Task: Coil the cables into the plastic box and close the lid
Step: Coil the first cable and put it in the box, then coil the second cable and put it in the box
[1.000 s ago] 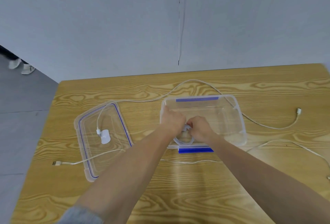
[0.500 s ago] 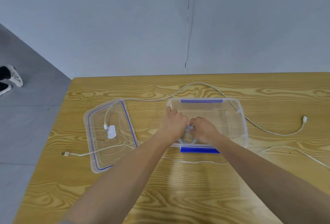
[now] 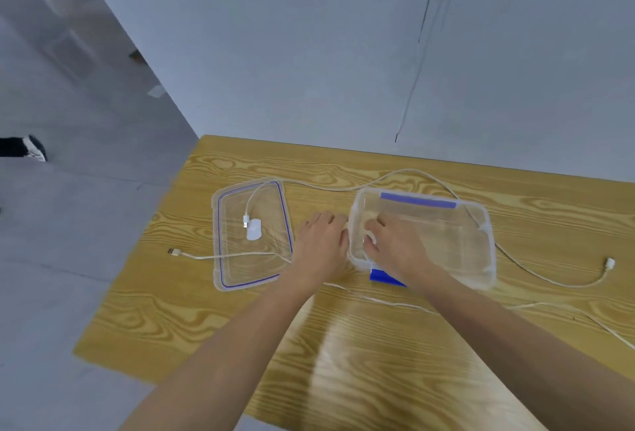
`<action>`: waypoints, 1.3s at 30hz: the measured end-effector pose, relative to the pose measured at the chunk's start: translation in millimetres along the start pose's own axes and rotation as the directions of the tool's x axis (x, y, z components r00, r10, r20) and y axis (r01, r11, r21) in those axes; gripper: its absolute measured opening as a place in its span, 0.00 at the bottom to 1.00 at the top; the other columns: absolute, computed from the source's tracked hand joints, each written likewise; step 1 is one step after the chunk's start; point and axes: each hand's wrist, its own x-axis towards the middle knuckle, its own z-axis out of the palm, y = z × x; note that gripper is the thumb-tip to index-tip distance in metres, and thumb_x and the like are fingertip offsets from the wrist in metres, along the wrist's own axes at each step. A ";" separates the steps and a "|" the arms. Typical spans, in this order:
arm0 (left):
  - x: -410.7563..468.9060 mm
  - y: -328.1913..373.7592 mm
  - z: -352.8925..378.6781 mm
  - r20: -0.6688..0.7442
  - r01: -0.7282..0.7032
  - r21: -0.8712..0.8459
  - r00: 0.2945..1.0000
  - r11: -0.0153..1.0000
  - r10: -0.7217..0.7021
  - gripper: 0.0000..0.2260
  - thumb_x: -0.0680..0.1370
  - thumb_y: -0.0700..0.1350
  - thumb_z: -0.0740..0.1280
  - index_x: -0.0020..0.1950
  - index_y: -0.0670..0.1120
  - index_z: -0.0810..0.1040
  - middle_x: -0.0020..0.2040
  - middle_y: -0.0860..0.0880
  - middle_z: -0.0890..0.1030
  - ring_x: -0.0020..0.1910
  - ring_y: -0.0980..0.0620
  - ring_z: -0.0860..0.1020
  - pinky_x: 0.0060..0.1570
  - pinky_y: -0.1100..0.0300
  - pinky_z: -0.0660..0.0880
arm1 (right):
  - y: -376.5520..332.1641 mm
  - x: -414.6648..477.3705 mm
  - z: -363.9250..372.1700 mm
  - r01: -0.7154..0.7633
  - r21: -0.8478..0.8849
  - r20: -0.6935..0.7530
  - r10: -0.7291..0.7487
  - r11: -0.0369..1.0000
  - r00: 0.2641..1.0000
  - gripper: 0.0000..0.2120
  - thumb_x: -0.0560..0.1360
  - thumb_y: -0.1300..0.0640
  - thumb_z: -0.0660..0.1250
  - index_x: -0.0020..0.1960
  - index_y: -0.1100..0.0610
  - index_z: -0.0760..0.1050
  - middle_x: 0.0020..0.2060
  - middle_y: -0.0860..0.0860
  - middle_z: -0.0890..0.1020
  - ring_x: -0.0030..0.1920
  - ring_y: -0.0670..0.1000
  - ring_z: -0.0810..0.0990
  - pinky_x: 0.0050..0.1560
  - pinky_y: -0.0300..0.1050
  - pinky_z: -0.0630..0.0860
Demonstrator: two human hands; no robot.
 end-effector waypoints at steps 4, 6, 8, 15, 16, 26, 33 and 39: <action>-25.4 -13.8 -11.2 -0.015 0.065 -0.012 0.998 0.998 -0.066 0.13 0.78 0.44 0.60 0.60 0.44 0.76 0.52 0.44 0.79 0.55 0.44 0.76 0.52 0.49 0.73 | -32.5 -1.3 -3.5 0.108 0.011 -0.051 -0.107 0.994 0.993 0.08 0.63 0.61 0.75 0.40 0.62 0.80 0.29 0.57 0.78 0.30 0.60 0.78 0.27 0.49 0.73; -36.3 -23.8 -16.5 -0.032 0.095 -0.003 0.995 0.995 -0.095 0.13 0.78 0.44 0.60 0.61 0.44 0.76 0.53 0.45 0.79 0.55 0.45 0.76 0.53 0.50 0.73 | -46.1 2.1 -1.5 0.141 0.004 -0.065 -0.140 0.990 0.988 0.09 0.62 0.61 0.76 0.40 0.62 0.81 0.30 0.57 0.79 0.31 0.60 0.79 0.27 0.49 0.74; -43.6 -36.2 -21.3 -0.042 0.134 -0.005 0.990 0.991 -0.134 0.13 0.79 0.45 0.59 0.61 0.44 0.75 0.54 0.45 0.79 0.55 0.46 0.76 0.52 0.51 0.72 | -57.9 7.4 0.3 0.157 -0.002 -0.060 -0.157 0.988 0.986 0.09 0.62 0.61 0.76 0.40 0.62 0.81 0.31 0.57 0.79 0.31 0.60 0.79 0.28 0.48 0.73; -23.3 -95.4 -41.5 -0.025 0.223 -0.017 0.974 0.975 -0.223 0.13 0.79 0.43 0.59 0.60 0.43 0.76 0.54 0.44 0.78 0.49 0.43 0.77 0.44 0.52 0.72 | -69.5 56.2 11.1 0.120 -0.048 -0.040 -0.122 0.992 0.992 0.06 0.69 0.61 0.70 0.43 0.63 0.79 0.35 0.58 0.79 0.38 0.62 0.79 0.36 0.51 0.74; -16.2 -104.1 -43.2 -0.015 0.234 -0.022 0.972 0.972 -0.234 0.13 0.79 0.43 0.58 0.60 0.44 0.76 0.55 0.44 0.78 0.49 0.43 0.78 0.42 0.53 0.71 | -70.0 66.0 12.5 0.105 -0.063 -0.032 -0.108 0.992 0.994 0.06 0.70 0.60 0.68 0.43 0.63 0.79 0.36 0.59 0.79 0.38 0.62 0.79 0.37 0.51 0.73; 58.9 -180.4 -24.5 0.024 0.257 0.092 0.965 0.962 -0.260 0.15 0.79 0.45 0.55 0.64 0.45 0.72 0.59 0.45 0.77 0.59 0.47 0.72 0.50 0.54 0.71 | -63.1 152.8 45.7 0.045 -0.193 0.104 -0.025 0.980 0.994 0.08 0.72 0.60 0.65 0.45 0.64 0.79 0.39 0.59 0.80 0.43 0.62 0.79 0.44 0.54 0.74; 84.2 -195.3 7.5 0.083 0.322 0.134 0.939 0.937 -0.334 0.15 0.79 0.44 0.56 0.65 0.44 0.69 0.60 0.44 0.74 0.60 0.44 0.70 0.54 0.51 0.67 | -46.5 186.8 91.0 -0.004 -0.294 0.273 0.088 0.956 0.958 0.16 0.78 0.52 0.55 0.61 0.57 0.71 0.56 0.55 0.75 0.59 0.59 0.72 0.57 0.55 0.68; 90.1 -198.5 29.7 0.126 0.406 0.151 0.896 0.901 -0.425 0.15 0.79 0.42 0.55 0.65 0.43 0.67 0.60 0.45 0.74 0.60 0.45 0.71 0.54 0.53 0.68 | -35.1 197.2 113.9 -0.002 -0.317 0.306 0.105 0.948 0.946 0.14 0.80 0.52 0.55 0.61 0.56 0.70 0.56 0.55 0.74 0.58 0.58 0.72 0.55 0.53 0.70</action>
